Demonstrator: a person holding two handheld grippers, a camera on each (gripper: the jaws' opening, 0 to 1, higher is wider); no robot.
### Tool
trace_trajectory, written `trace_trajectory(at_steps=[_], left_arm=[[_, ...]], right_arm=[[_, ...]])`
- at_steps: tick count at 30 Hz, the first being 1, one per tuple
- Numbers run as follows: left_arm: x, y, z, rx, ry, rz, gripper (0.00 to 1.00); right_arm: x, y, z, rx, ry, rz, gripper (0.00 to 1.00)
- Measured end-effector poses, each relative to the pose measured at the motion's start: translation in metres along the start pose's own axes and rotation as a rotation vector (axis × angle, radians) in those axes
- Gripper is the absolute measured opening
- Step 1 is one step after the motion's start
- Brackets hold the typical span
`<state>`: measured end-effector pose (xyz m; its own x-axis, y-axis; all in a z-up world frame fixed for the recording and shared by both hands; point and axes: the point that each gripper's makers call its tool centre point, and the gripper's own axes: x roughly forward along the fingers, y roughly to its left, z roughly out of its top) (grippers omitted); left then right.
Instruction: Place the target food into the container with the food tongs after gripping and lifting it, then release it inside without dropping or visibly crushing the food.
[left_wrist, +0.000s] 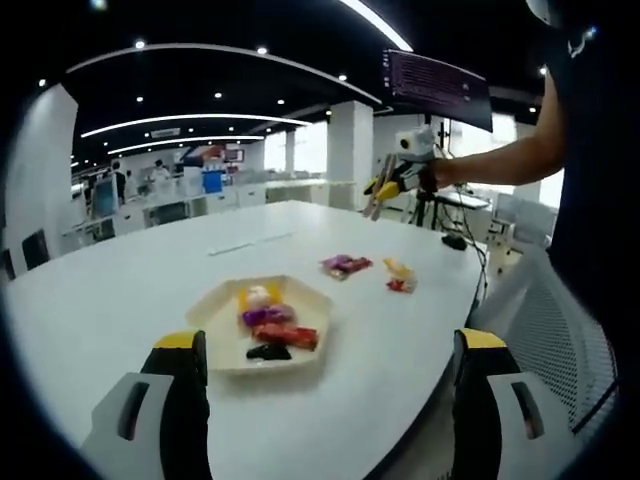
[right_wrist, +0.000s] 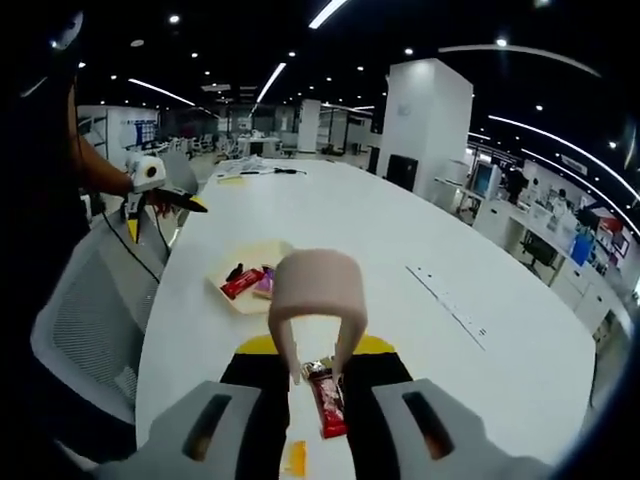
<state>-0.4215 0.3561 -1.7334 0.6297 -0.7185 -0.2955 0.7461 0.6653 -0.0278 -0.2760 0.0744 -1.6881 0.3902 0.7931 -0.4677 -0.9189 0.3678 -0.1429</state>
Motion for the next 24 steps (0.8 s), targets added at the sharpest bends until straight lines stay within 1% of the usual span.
trace_trajectory(at_steps=[7, 10, 12, 16, 19, 22, 24], left_arm=[[0.002, -0.003, -0.004, -0.007, 0.010, -0.019, 1.00], [0.003, -0.004, -0.005, -0.006, 0.014, -0.020, 1.00], [0.004, -0.003, -0.006, -0.005, 0.019, -0.016, 1.00], [0.004, -0.001, -0.007, -0.009, 0.024, -0.009, 1.00], [0.004, -0.002, -0.010, -0.013, 0.036, -0.014, 1.00], [0.004, -0.002, -0.013, -0.018, 0.053, -0.011, 1.00], [0.004, -0.002, -0.013, -0.020, 0.054, -0.011, 1.00]], right_arm=[[0.011, -0.005, -0.019, 0.014, 0.000, 0.020, 0.19], [0.015, -0.006, -0.028, 0.021, -0.007, 0.043, 0.19], [0.020, -0.009, -0.038, 0.010, 0.016, 0.044, 0.19], [0.028, -0.014, -0.052, 0.022, 0.028, 0.049, 0.19], [0.035, -0.014, -0.060, 0.023, 0.041, 0.053, 0.19], [0.040, -0.015, -0.064, 0.038, 0.036, 0.054, 0.19], [0.045, -0.016, -0.067, 0.044, 0.037, 0.056, 0.19]])
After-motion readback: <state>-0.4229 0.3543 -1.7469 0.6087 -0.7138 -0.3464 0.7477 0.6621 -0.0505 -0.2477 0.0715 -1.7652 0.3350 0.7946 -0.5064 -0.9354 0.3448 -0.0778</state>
